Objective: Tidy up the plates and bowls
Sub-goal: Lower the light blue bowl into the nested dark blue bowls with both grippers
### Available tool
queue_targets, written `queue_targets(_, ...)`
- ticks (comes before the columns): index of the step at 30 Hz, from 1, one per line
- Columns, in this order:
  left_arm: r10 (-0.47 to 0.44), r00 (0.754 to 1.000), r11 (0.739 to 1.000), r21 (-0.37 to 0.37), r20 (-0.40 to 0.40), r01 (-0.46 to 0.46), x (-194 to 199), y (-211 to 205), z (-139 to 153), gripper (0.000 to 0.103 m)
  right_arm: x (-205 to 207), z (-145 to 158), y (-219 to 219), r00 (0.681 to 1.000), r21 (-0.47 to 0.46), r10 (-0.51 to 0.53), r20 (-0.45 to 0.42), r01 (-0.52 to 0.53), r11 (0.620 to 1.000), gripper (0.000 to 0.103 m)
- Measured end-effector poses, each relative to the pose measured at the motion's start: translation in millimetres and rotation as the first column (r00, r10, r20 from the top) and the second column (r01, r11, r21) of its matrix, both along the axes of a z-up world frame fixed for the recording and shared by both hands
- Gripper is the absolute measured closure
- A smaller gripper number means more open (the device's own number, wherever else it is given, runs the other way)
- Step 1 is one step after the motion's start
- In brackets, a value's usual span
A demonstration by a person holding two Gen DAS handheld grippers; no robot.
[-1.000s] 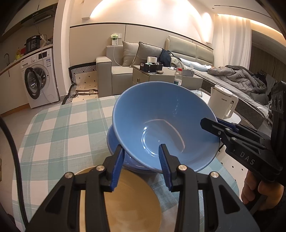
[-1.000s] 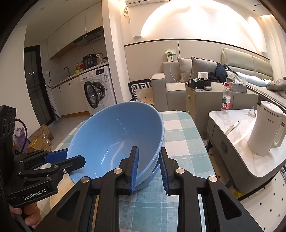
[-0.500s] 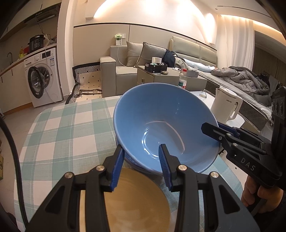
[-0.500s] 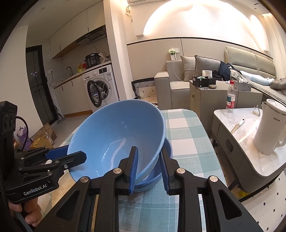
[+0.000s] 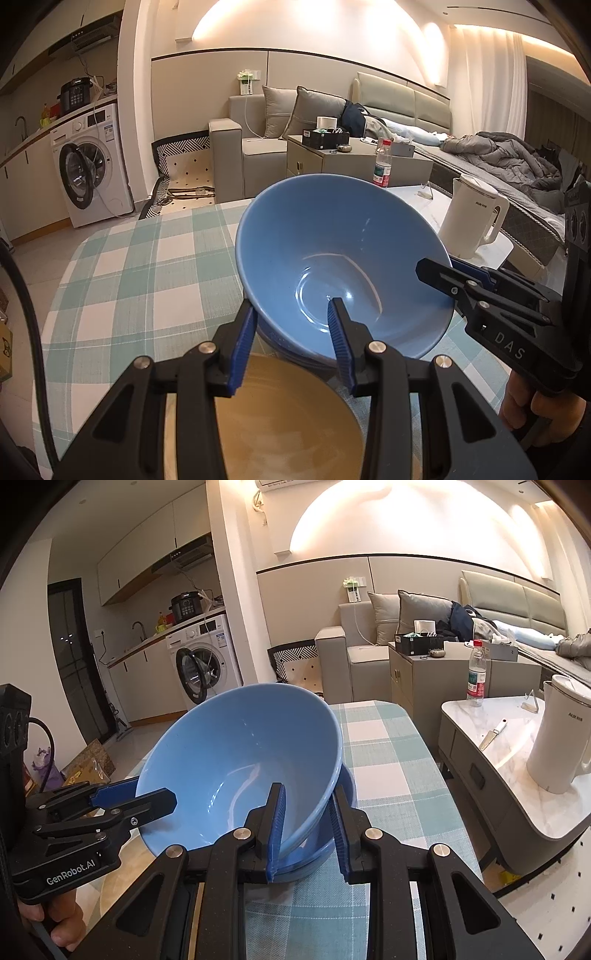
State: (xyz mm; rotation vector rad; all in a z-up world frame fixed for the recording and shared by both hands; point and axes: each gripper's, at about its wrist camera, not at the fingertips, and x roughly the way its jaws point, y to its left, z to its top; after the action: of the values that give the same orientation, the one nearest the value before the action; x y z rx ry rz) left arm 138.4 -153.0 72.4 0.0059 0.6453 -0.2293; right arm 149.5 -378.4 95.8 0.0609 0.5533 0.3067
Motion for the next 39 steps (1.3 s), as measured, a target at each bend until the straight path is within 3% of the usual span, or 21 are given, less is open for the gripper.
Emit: queue_targets(39, 0.01, 0.998, 0.996, 0.085, -0.054, -0.006, 27.2, -6.0, -31.7, 0.065, 14.5, -28.8, 21.2, 0.999, -0.092, -0.017, -0.052, 0.012, 0.996, 0.077)
